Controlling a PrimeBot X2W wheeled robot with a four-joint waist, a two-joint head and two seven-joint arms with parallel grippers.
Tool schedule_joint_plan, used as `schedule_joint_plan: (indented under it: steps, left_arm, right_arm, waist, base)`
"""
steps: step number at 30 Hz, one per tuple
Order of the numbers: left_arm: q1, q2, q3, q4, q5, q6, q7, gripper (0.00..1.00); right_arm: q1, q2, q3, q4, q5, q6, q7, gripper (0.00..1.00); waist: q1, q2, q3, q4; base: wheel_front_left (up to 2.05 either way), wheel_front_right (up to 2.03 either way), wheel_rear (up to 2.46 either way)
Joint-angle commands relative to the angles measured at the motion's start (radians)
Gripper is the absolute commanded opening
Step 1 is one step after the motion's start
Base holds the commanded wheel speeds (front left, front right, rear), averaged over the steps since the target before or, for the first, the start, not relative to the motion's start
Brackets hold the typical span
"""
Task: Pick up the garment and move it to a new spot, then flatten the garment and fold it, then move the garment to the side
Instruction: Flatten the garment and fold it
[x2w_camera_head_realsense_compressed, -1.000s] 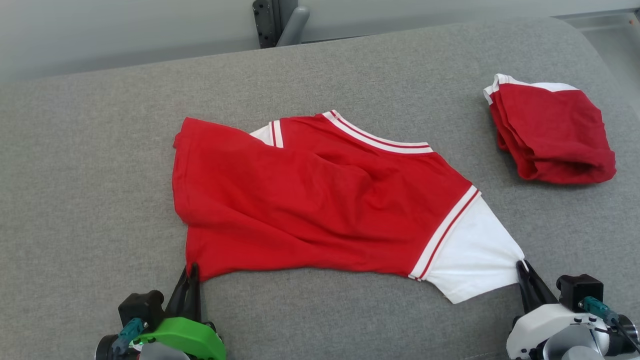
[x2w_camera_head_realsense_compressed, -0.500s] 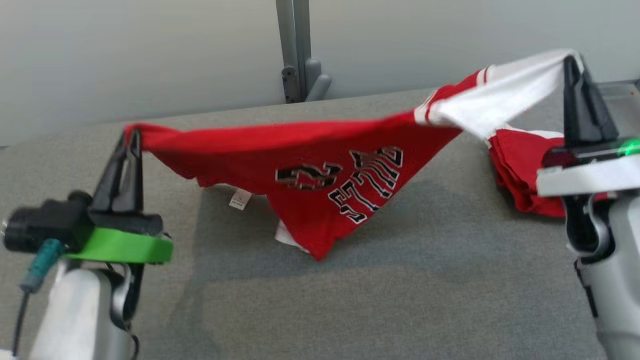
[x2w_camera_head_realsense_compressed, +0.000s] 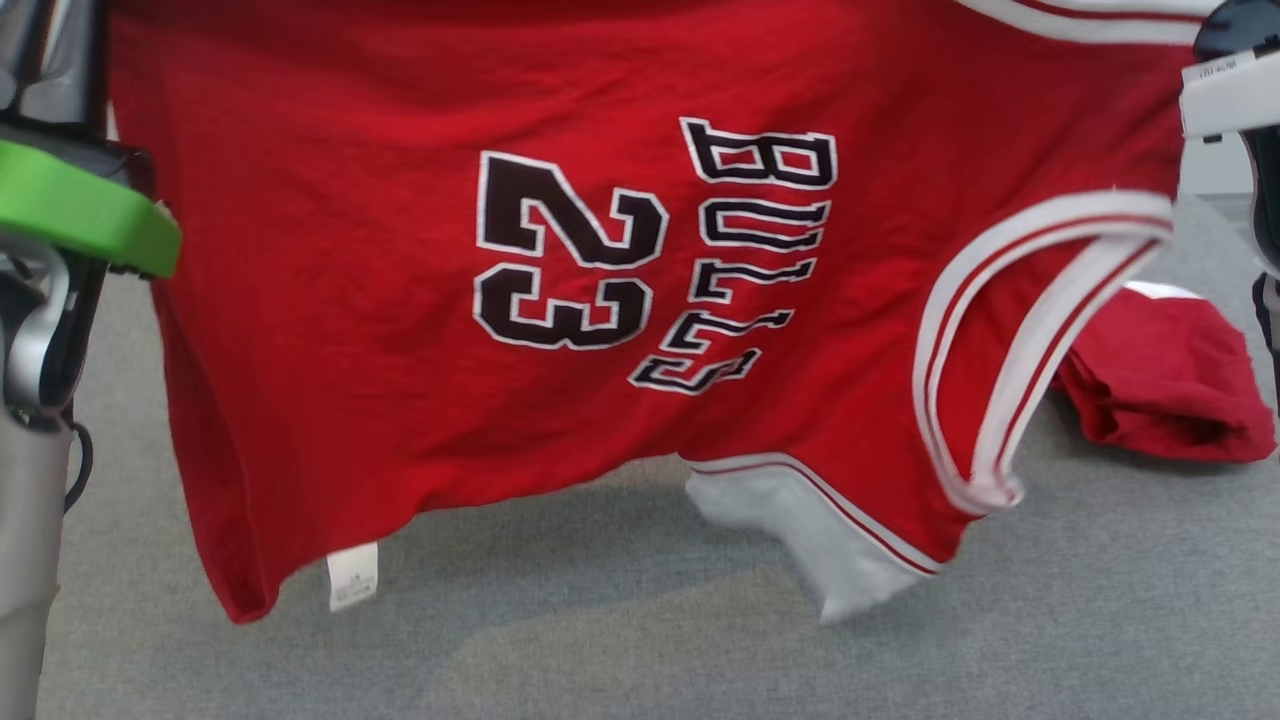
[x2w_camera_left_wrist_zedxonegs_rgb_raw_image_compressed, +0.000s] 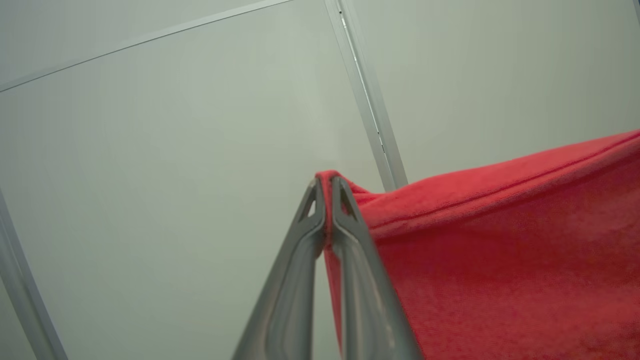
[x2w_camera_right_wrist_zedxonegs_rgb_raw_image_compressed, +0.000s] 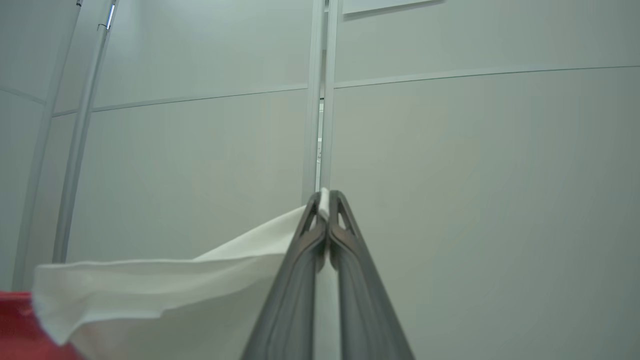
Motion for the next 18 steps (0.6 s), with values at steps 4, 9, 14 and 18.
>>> schedule_joint_plan:
  steps: [4,9,14,18]
  left_arm:
    - [-0.076,-0.005,-0.062,0.072,-0.013,0.001,0.020,0.00]
    - [-0.281,-0.021,-0.099,0.208,0.032,0.002,-0.013,0.00]
    - [-0.591,-0.027,-0.156,0.368,0.108,0.002,-0.117,0.00]
    - [-0.776,-0.047,-0.177,0.482,0.120,0.002,-0.214,0.00]
  right_arm:
    - [-0.081,0.016,0.021,0.073,0.012,-0.002,0.056,0.00]
    - [-0.292,0.019,0.037,0.226,-0.058,-0.002,0.039,0.00]
    - [-0.585,0.020,-0.005,0.412,-0.211,-0.001,-0.073,0.00]
    - [-0.726,0.038,-0.053,0.529,-0.267,-0.002,-0.152,0.00]
  waist:
    - [0.0000,0.0086,0.212,0.016]
    - [0.0000,0.0086,0.395,0.009]
    - [0.0000,0.0086,0.485,-0.009]
    - [0.0000,0.0086,0.497,-0.023]
  base:
    - [0.00,0.00,0.00]
    - [0.00,0.00,0.00]
    - [0.00,0.00,0.00]
    - [0.00,0.00,0.00]
